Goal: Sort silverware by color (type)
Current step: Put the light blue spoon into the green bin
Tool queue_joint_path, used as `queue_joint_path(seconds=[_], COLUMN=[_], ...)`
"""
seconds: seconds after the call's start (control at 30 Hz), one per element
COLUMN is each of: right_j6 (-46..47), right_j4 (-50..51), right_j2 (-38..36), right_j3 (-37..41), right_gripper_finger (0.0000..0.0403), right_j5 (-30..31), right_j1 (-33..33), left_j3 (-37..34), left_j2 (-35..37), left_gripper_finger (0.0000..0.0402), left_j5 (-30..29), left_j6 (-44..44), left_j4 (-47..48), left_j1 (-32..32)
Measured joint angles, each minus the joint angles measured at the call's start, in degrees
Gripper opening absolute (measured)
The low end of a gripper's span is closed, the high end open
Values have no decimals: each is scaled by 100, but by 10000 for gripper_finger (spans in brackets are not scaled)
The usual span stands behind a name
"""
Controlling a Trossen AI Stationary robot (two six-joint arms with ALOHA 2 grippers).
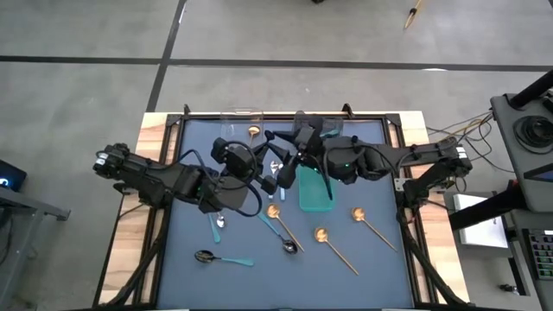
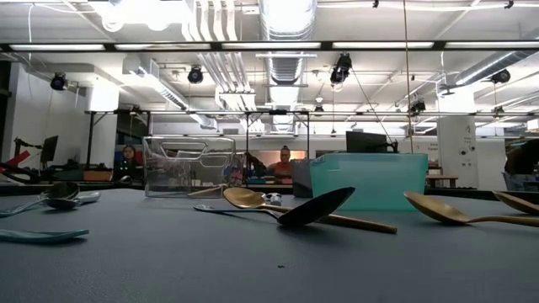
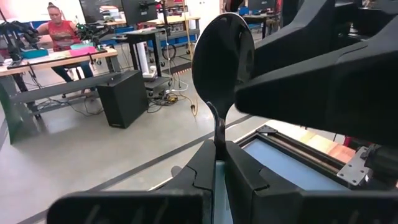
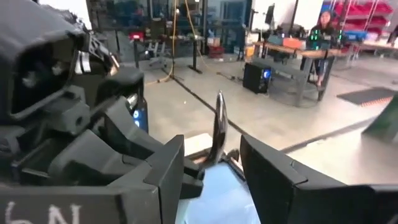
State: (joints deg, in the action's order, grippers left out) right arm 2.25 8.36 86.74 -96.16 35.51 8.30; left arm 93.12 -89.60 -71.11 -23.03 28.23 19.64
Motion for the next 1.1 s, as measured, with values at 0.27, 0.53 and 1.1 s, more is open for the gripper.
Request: queue_joint_path(seconds=[0.27,0.53,1.1], right_j6=[-272,-399,-395], right_j4=[-231,-273,-267], right_j2=[70,70,47], right_j3=[0,0,0], right_gripper_finger=[116,34,9], right_j5=[-42,-31,21], right_j1=[-42,-77,-81], left_j3=[0,0,0], left_j2=[11,17,37], left_gripper_finger=[1,4,8], left_j5=[0,113,159], left_j6=[31,108,293], left_j4=[22,15,-1], left_j1=[2,-4,-2])
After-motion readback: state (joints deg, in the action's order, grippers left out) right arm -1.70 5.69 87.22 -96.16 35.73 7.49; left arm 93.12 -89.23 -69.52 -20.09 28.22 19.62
